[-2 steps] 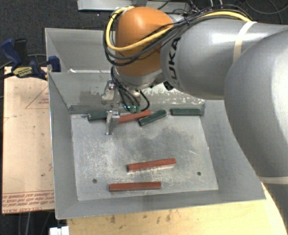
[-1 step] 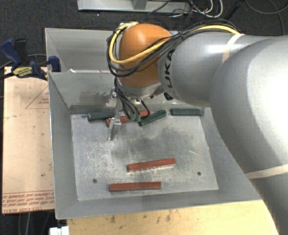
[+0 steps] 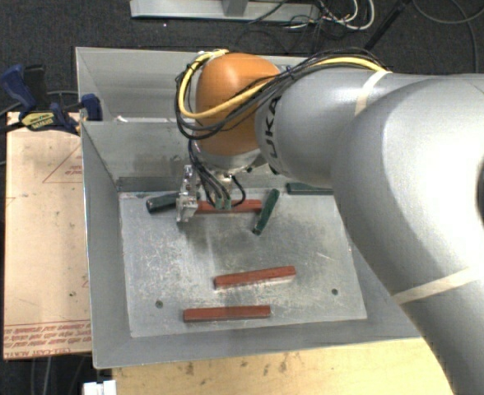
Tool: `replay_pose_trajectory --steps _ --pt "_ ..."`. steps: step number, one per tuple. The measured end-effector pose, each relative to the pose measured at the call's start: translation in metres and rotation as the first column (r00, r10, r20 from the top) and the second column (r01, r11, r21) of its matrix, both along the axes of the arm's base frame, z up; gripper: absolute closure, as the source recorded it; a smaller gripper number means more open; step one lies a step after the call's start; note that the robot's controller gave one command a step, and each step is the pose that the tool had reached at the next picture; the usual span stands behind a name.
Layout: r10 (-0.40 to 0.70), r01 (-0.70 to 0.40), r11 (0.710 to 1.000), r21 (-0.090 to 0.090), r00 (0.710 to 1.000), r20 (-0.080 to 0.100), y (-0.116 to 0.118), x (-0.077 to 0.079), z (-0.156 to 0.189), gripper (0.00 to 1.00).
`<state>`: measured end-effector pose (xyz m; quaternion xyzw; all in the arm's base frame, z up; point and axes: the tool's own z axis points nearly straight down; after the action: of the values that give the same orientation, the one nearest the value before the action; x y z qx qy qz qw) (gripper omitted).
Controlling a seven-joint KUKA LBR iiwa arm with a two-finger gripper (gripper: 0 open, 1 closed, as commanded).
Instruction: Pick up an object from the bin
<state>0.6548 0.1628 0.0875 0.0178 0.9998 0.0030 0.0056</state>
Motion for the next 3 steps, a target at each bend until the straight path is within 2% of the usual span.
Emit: replay_pose_trajectory --steps 1,2,3 --pt "0.003 -0.003 1.000 -0.006 0.999 -0.041 0.0008 -0.0081 -0.0049 0.00" --pt "0.004 -0.004 1.000 -0.006 0.999 -0.040 0.0010 -0.0081 -0.0047 0.00" --pt "0.071 -0.071 0.997 -0.003 0.997 -0.035 0.0057 -0.0060 -0.0065 0.00"
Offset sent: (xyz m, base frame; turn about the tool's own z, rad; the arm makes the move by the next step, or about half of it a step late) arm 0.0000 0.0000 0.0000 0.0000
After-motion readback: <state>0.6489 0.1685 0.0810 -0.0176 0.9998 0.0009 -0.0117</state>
